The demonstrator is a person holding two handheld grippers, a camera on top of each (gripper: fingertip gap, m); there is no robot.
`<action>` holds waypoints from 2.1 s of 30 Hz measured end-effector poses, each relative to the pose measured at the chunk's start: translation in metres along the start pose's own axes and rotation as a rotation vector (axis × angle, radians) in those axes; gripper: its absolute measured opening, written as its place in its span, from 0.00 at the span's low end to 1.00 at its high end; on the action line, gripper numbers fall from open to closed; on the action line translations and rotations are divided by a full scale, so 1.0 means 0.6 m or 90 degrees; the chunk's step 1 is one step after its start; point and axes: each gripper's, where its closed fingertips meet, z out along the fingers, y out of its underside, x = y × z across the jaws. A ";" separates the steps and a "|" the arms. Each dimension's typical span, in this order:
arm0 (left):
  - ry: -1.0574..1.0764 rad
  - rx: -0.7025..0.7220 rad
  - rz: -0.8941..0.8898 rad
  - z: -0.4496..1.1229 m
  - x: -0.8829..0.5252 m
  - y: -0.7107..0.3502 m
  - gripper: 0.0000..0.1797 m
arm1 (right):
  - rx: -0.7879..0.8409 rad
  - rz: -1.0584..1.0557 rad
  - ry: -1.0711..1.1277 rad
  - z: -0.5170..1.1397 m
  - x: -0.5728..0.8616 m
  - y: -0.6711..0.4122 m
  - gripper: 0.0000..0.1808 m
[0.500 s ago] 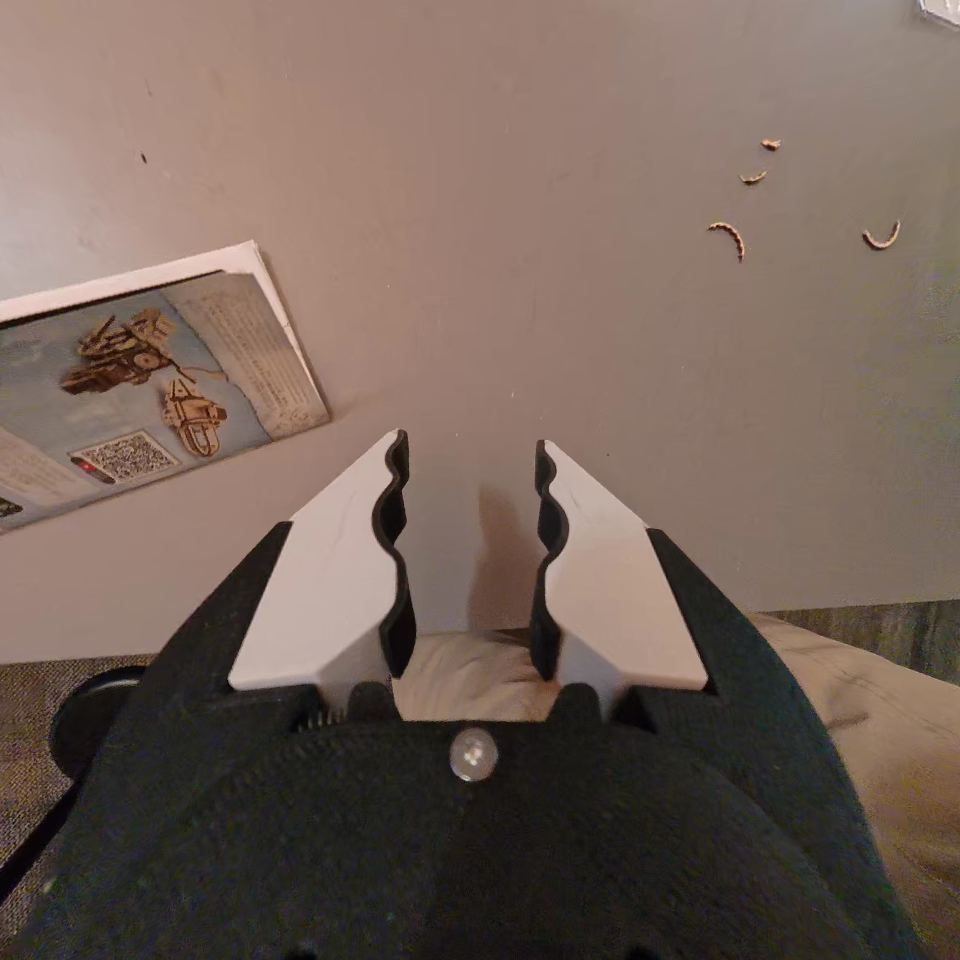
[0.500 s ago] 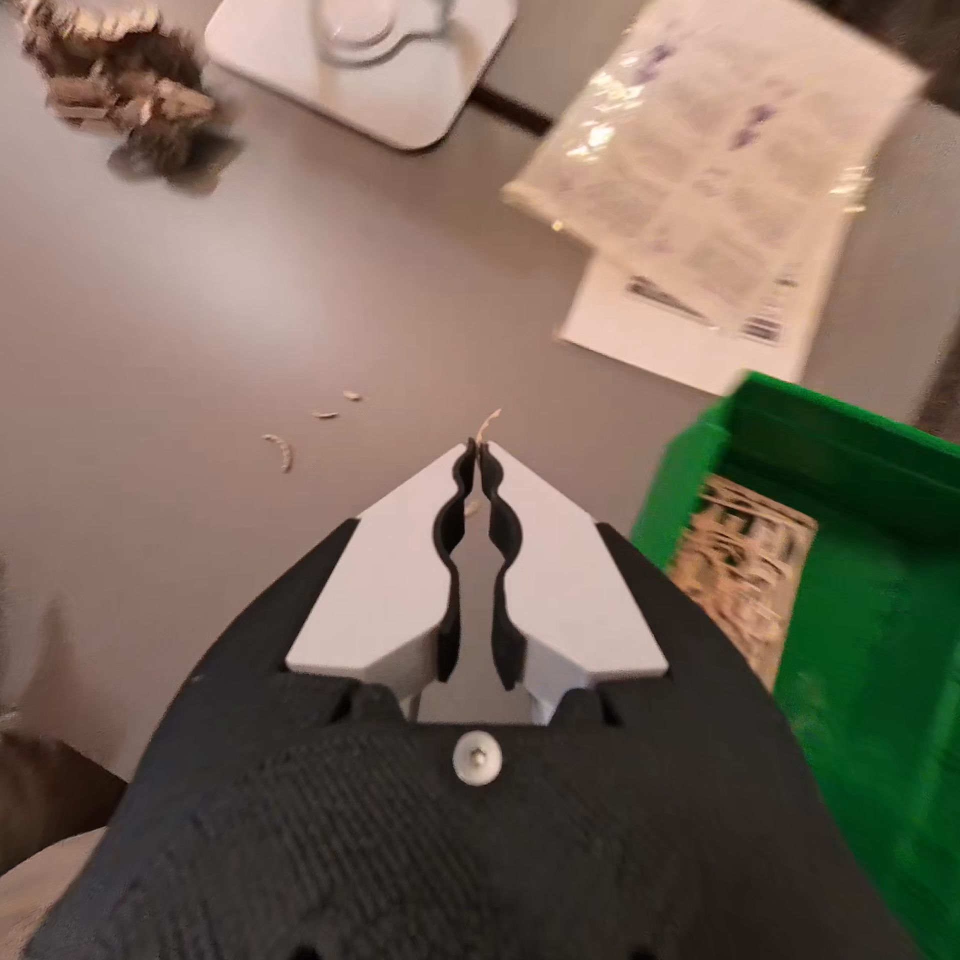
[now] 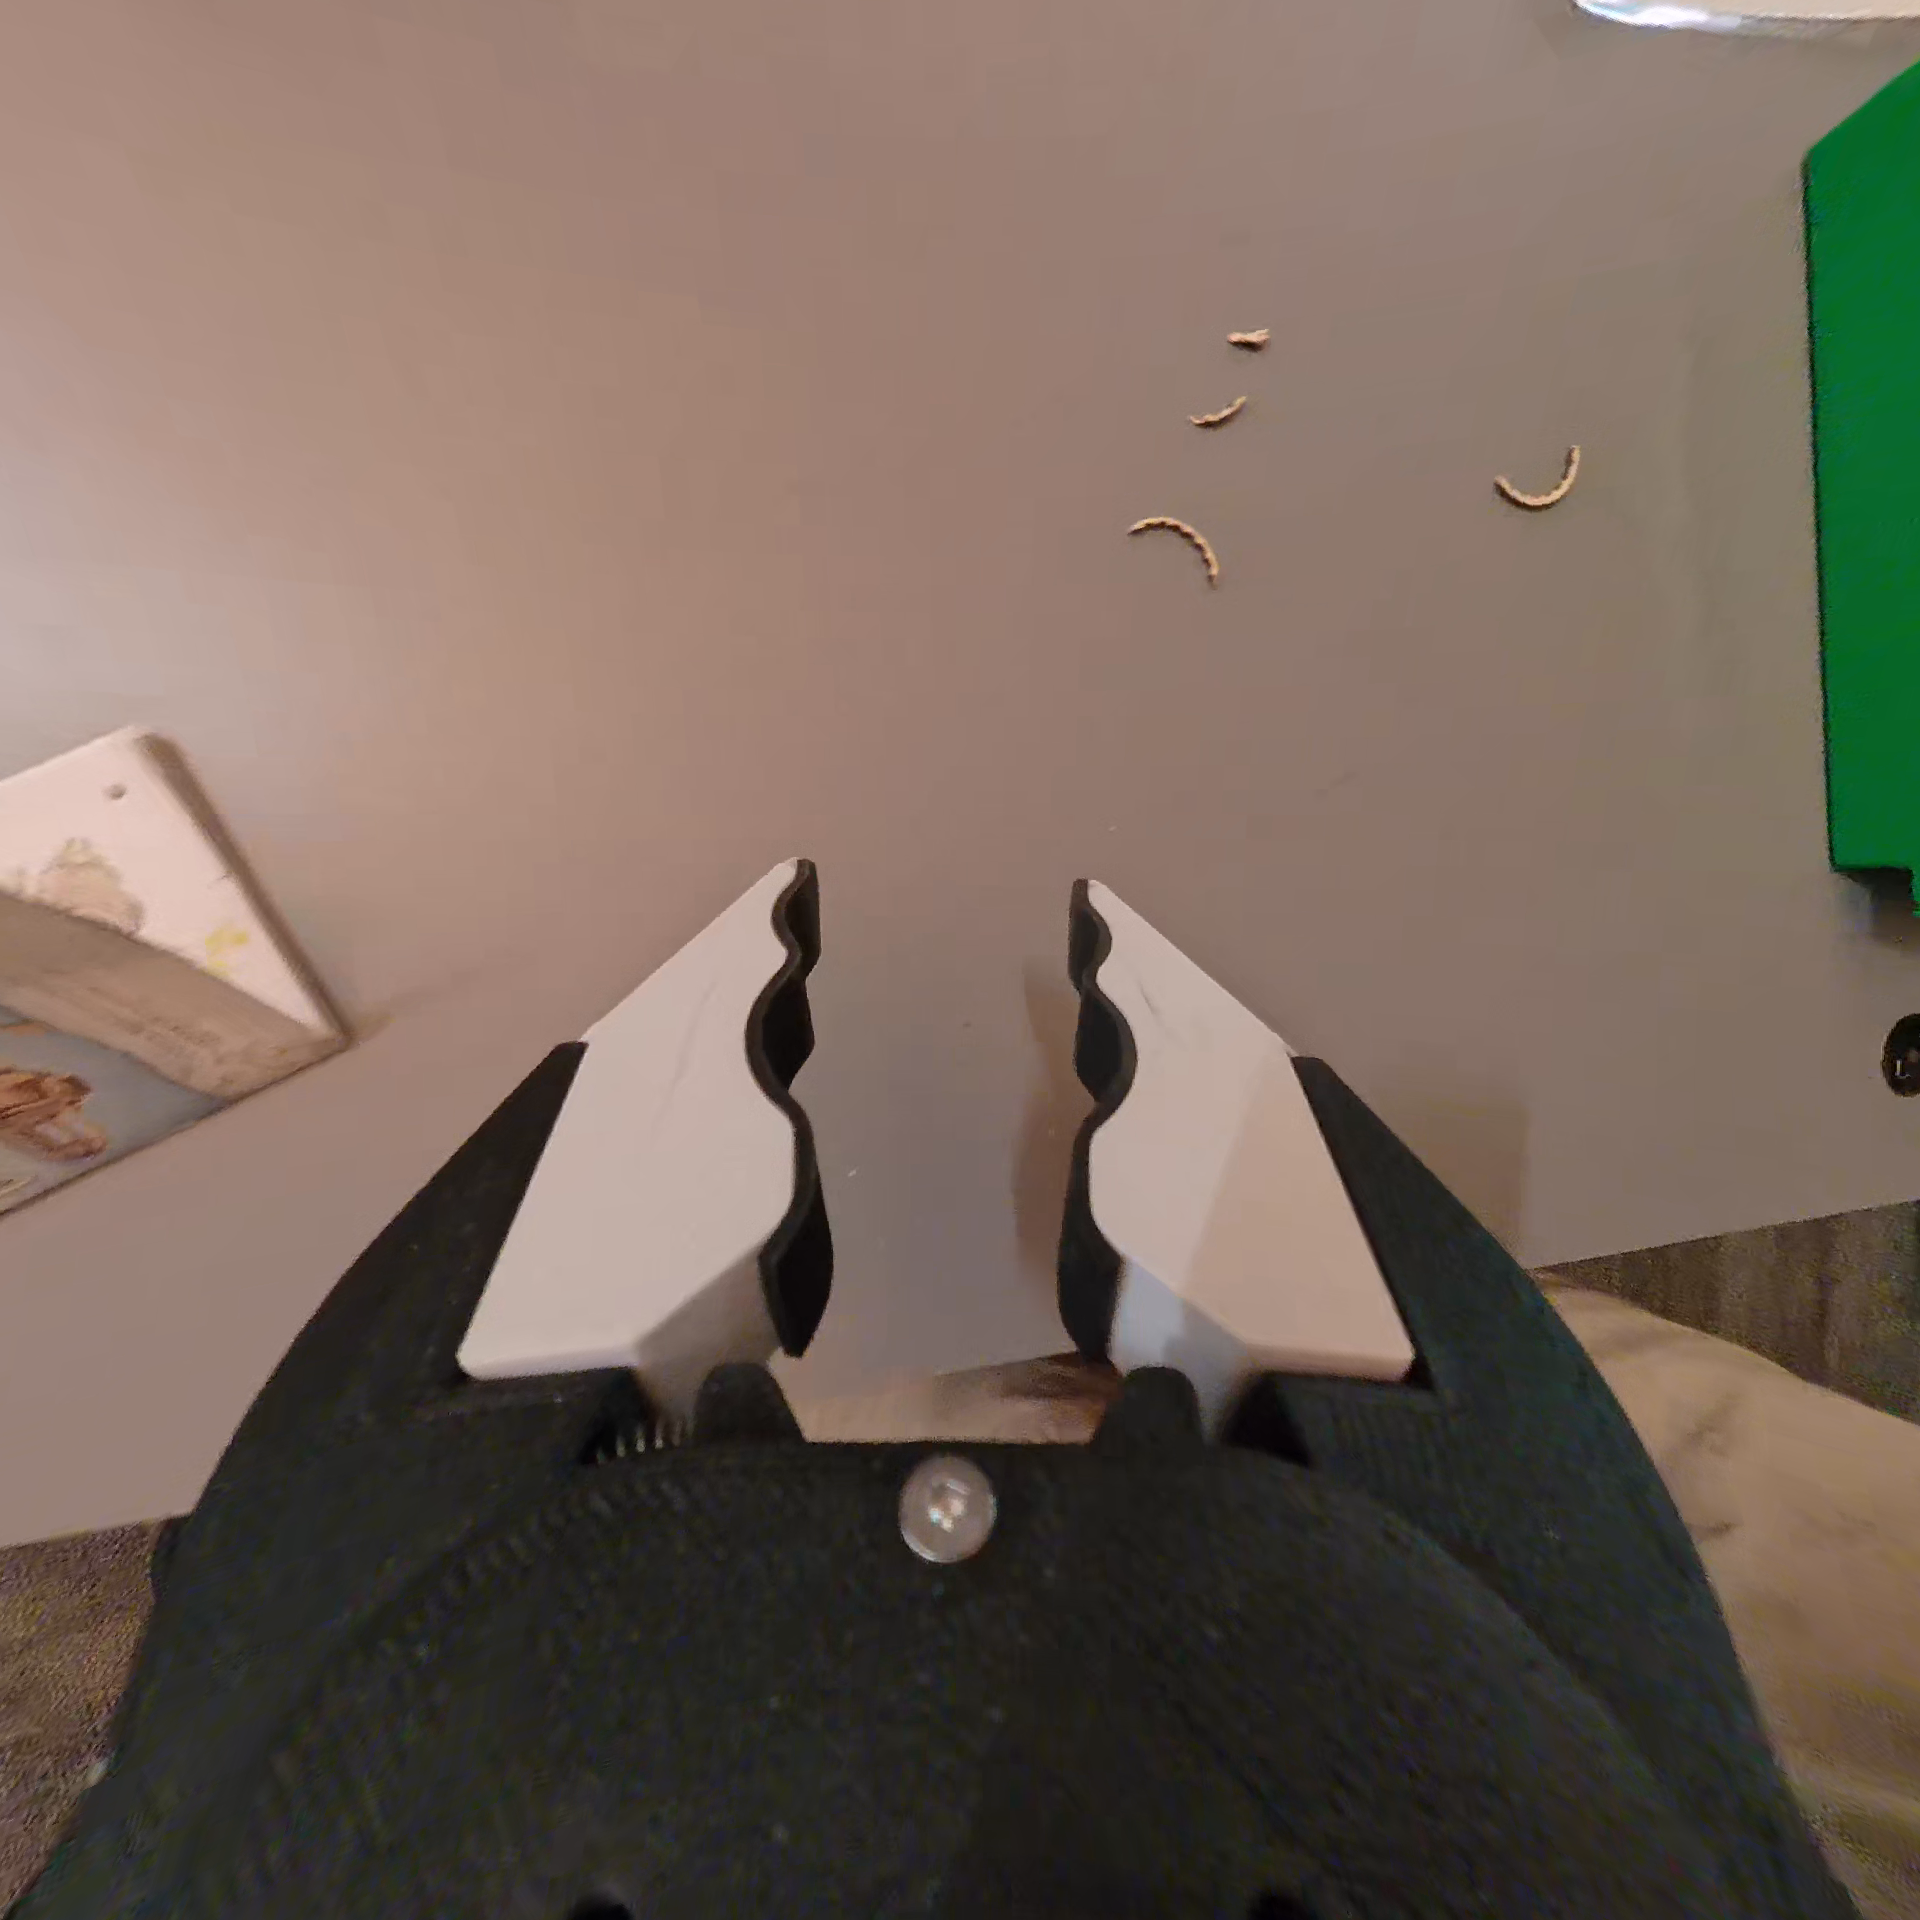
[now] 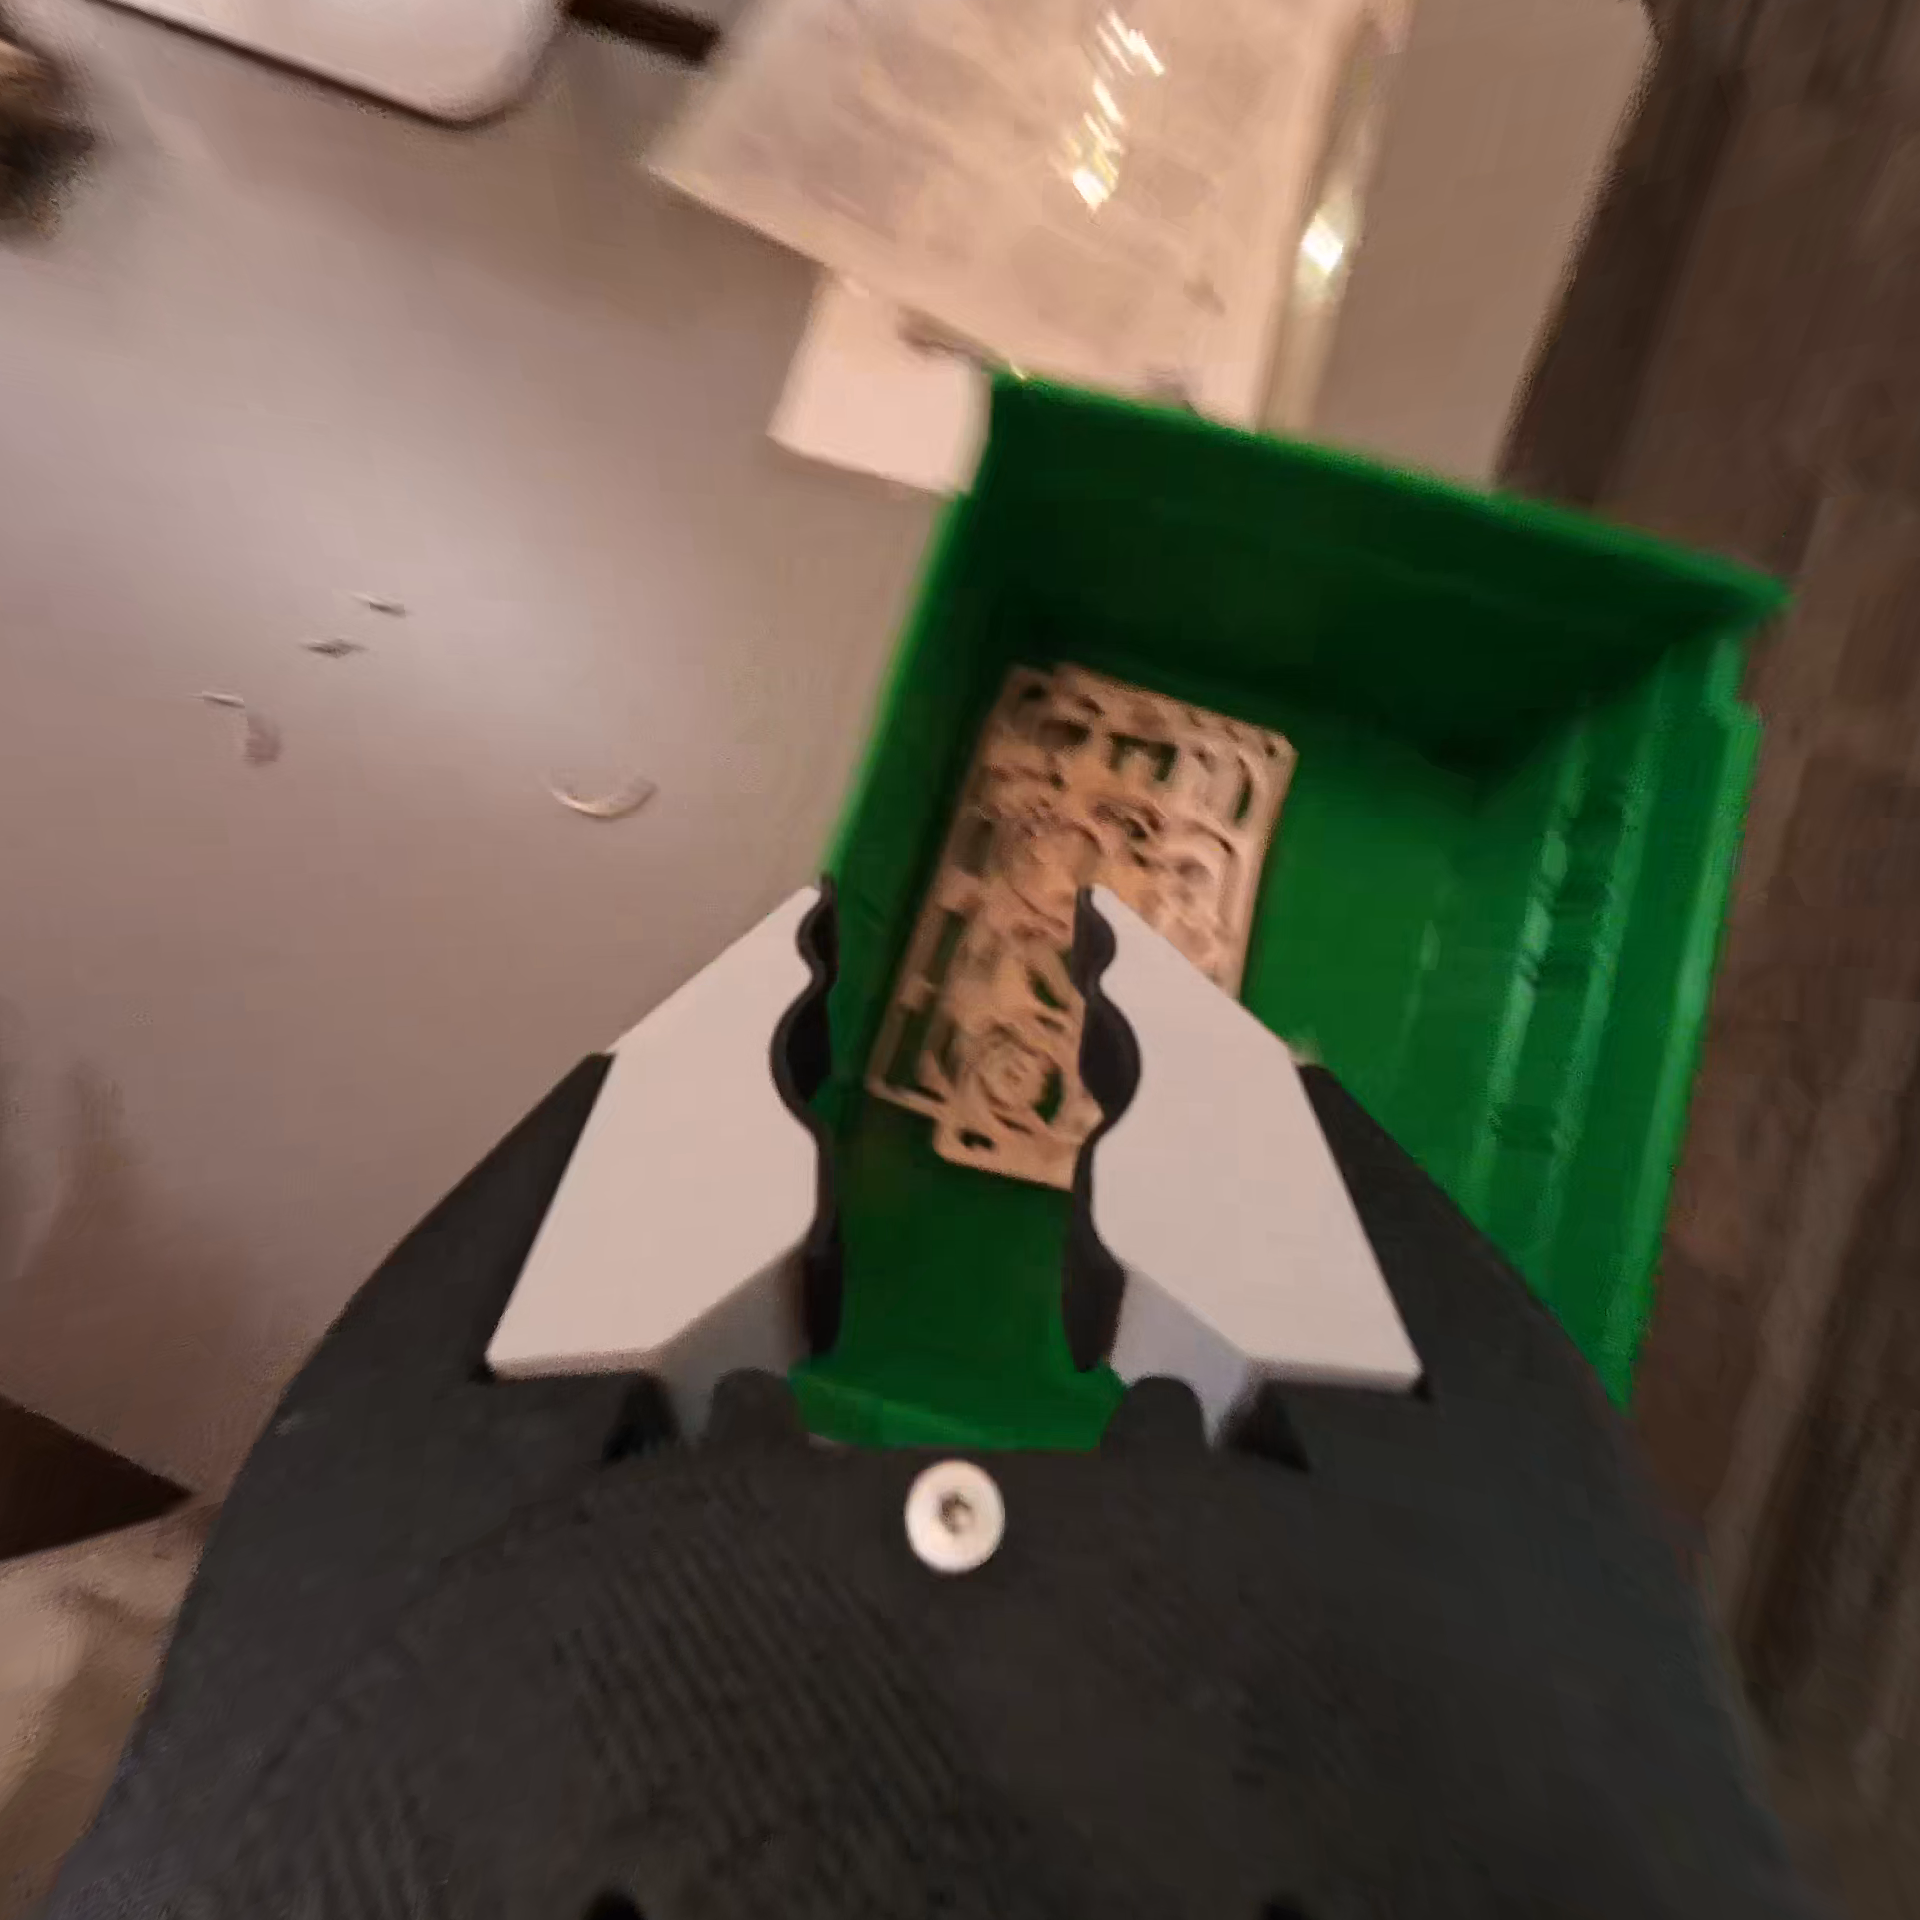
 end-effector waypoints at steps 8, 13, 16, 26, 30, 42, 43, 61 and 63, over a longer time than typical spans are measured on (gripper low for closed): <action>0.028 0.001 0.092 0.092 0.086 -0.041 0.21 | -0.051 -0.210 -0.197 0.124 -0.260 0.009 0.15; 0.060 0.012 0.105 0.123 0.103 -0.077 0.21 | -0.211 -0.228 -0.186 0.227 -0.236 0.058 0.16; 0.086 0.014 0.092 0.117 0.106 -0.080 0.21 | -0.270 -0.282 -0.169 0.246 -0.213 0.083 0.14; 0.151 -0.029 0.108 0.076 0.087 -0.013 0.21 | -0.293 -0.378 -0.140 0.268 -0.232 0.080 0.07; 0.159 -0.037 0.123 0.062 0.070 -0.004 0.21 | -0.267 -0.298 -0.131 0.264 -0.244 0.057 0.08; 0.156 -0.041 0.118 0.058 0.023 -0.006 0.21 | -0.254 -0.034 -0.051 0.275 -0.230 0.043 0.14; 0.156 -0.040 0.115 0.058 0.022 -0.007 0.21 | -0.254 0.003 -0.034 0.276 -0.226 0.042 0.14; 0.172 -0.047 0.153 0.055 0.023 -0.017 0.21 | -0.080 0.112 0.088 0.162 -0.168 -0.060 0.00; 0.175 -0.051 0.158 0.061 0.025 -0.018 0.21 | -0.033 0.150 0.141 0.094 -0.103 -0.081 0.00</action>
